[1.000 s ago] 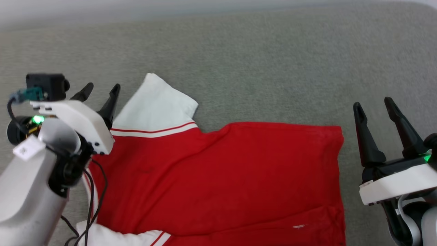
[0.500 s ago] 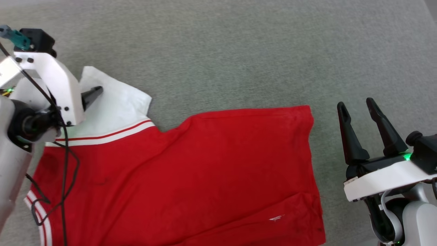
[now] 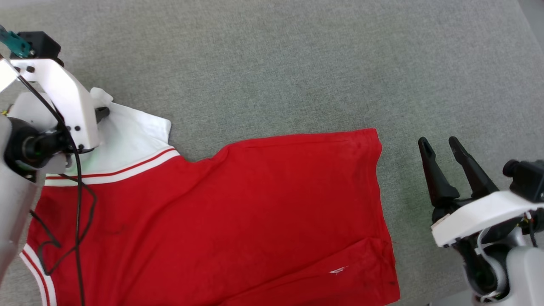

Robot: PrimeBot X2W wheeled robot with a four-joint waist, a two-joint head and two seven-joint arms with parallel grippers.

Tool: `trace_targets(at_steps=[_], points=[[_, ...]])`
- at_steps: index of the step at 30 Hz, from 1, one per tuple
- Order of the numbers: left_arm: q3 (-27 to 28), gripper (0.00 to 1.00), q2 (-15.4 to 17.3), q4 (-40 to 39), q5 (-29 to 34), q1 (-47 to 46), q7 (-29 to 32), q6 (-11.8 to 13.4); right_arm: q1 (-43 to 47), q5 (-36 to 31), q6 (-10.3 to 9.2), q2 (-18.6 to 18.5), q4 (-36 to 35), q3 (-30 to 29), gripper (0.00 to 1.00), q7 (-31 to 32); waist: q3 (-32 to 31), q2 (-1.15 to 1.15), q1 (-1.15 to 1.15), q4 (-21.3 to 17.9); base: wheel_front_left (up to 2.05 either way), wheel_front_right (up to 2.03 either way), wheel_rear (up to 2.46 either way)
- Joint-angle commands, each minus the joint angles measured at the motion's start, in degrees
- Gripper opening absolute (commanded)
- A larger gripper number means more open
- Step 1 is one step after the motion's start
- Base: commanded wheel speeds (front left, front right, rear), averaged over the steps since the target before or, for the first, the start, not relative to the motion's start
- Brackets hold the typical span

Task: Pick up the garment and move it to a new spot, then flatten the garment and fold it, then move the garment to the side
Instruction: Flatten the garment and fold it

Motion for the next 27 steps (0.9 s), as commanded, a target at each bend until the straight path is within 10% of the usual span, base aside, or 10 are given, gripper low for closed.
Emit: trace_targets(at_steps=[1,26,27], points=[[-0.7,0.0,-1.5,0.9,-0.1,1.7,-0.7,-0.1,-1.4,0.9,-0.04,-1.5,1.3,-0.8,1.0,2.2,-1.0,0.0,0.0,0.7,0.0,0.0,0.0],[-0.8,0.0,-6.2,-4.7,0.7,0.8,-10.7,-3.3,-12.6,12.2,-0.03,-17.0,15.6,12.2,1.0,42.1,-0.5,0.0,0.0,14.8,0.0,0.0,0.0],[-0.8,0.0,-6.4,-4.6,0.7,0.9,-10.9,-3.5,-12.1,12.0,-0.03,-16.9,16.6,12.7,0.64,43.9,-0.5,0.0,0.0,15.1,0.0,0.0,0.0]])
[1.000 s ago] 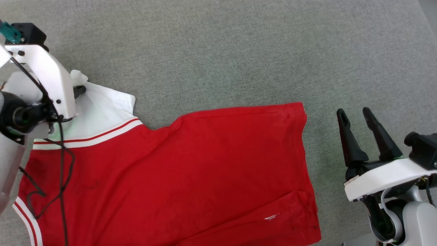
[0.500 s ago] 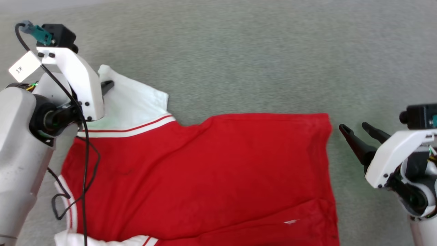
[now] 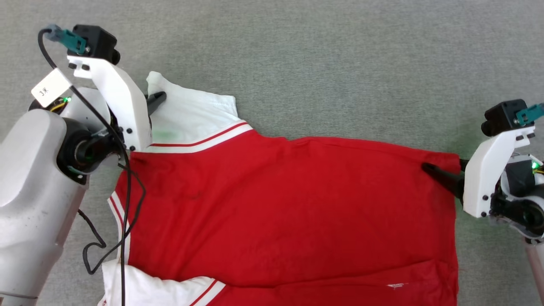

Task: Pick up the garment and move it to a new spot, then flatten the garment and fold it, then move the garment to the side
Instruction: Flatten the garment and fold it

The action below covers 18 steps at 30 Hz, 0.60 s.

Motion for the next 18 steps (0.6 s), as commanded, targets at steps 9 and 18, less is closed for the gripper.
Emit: trace_targets(at_steps=[9,18], points=[[0.4,0.0,-0.3,1.2,0.5,1.8,-4.4,-1.1,0.1,-0.5,-0.04,0.5,0.2,-0.5,0.0,2.1,-2.7,0.0,0.0,0.8,0.0,0.0,0.0],[1.5,0.0,1.4,-1.2,1.1,8.0,-10.5,-0.6,4.5,-3.6,-0.06,2.4,-5.8,-7.5,0.0,-4.8,-9.5,0.0,0.0,1.6,0.0,0.0,0.0]])
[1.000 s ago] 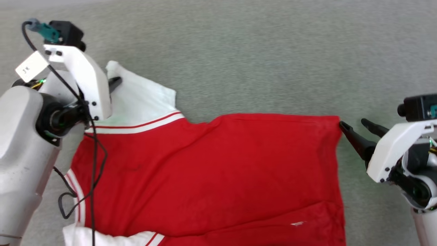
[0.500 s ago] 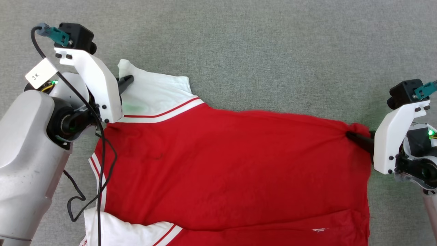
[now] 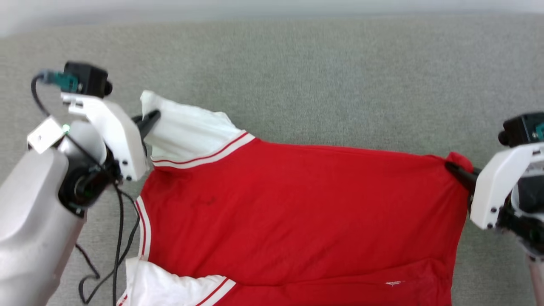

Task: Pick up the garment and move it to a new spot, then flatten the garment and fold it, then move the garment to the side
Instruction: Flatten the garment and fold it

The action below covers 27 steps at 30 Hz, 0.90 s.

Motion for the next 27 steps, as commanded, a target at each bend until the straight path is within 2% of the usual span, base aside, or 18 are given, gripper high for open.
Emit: trace_targets(at_steps=[1,7,17,22,27], points=[[0.6,0.0,0.3,-0.6,-0.3,1.8,-0.9,0.5,1.5,-0.7,-0.09,0.5,-0.5,-0.7,0.0,-1.2,-2.0,0.0,0.0,0.5,0.0,0.0,0.0],[1.9,0.0,1.9,-6.1,-1.5,12.8,-5.3,3.2,8.8,-2.9,-0.09,3.4,-1.7,-3.9,0.0,-6.8,-6.1,0.0,0.0,1.6,0.0,0.0,0.0],[4.4,0.0,3.1,-13.8,-6.1,34.0,-10.7,8.7,19.7,-3.1,-0.09,7.0,-0.3,-3.9,0.0,-13.5,-10.3,0.0,0.0,2.7,0.0,0.0,0.0],[4.2,0.0,3.2,-15.3,-7.7,41.3,-11.8,10.2,23.9,-2.5,-0.09,7.7,1.0,-4.0,0.0,-15.8,-11.6,0.0,0.0,3.2,0.0,0.0,0.0],[2.4,0.0,1.2,-13.7,-8.4,44.4,-11.3,10.5,27.0,-2.0,-0.08,9.1,2.7,-3.2,0.0,-16.7,-12.4,0.0,0.0,3.1,0.0,0.0,0.0]])
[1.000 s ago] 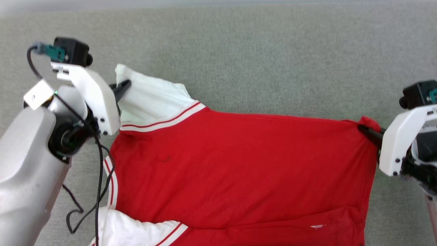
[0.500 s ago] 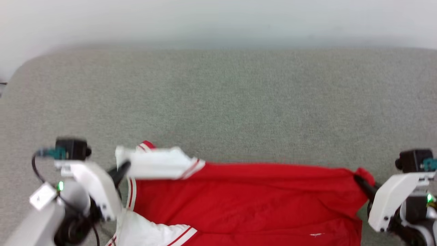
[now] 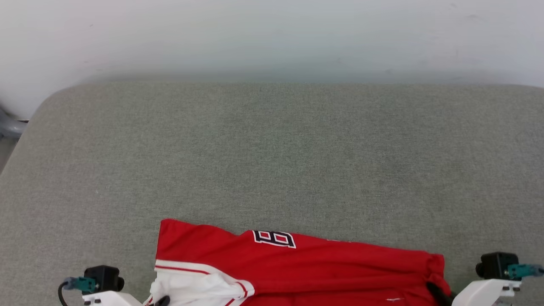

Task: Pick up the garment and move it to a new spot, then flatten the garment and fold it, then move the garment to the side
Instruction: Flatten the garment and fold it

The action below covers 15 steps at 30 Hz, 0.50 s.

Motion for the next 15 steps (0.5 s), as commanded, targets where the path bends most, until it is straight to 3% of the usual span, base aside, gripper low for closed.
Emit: trace_targets(at_steps=[1,3,4,5,6,15], points=[[-0.4,0.0,-0.4,0.9,-0.1,0.9,-0.1,-0.1,1.1,0.1,-0.07,0.5,0.6,0.3,0.0,-0.4,-0.1,0.0,0.01,-0.2,0.0,0.0,0.0],[-0.5,0.03,-1.5,2.6,0.4,0.3,-1.5,-0.5,1.5,0.2,-0.07,1.1,1.5,0.8,0.04,-0.6,-0.1,0.0,0.01,-0.4,0.0,0.0,0.0],[-1.1,0.22,-2.2,3.4,0.4,0.1,-1.3,-0.8,1.8,0.0,-0.07,1.2,2.1,1.1,0.3,-0.8,-0.2,0.0,0.01,-0.4,0.0,0.0,0.0],[-1.7,0.44,-2.6,4.2,0.5,-0.2,-1.0,-1.2,1.9,-0.2,-0.07,1.3,2.6,1.8,0.38,-0.9,-0.2,0.0,0.01,-0.5,0.0,0.0,0.0],[-1.8,1.0,-3.0,4.9,0.7,-1.0,-1.6,-1.4,1.8,-0.3,-0.07,1.3,2.7,2.3,1.0,-1.4,-0.2,0.0,0.01,-0.6,0.0,0.0,0.0],[-1.0,1.0,-4.4,5.2,4.0,-4.9,-8.2,-3.4,0.7,-0.8,-0.06,0.2,-1.3,2.4,1.0,-7.7,-1.3,0.0,0.01,-1.0,0.0,0.0,0.0]])
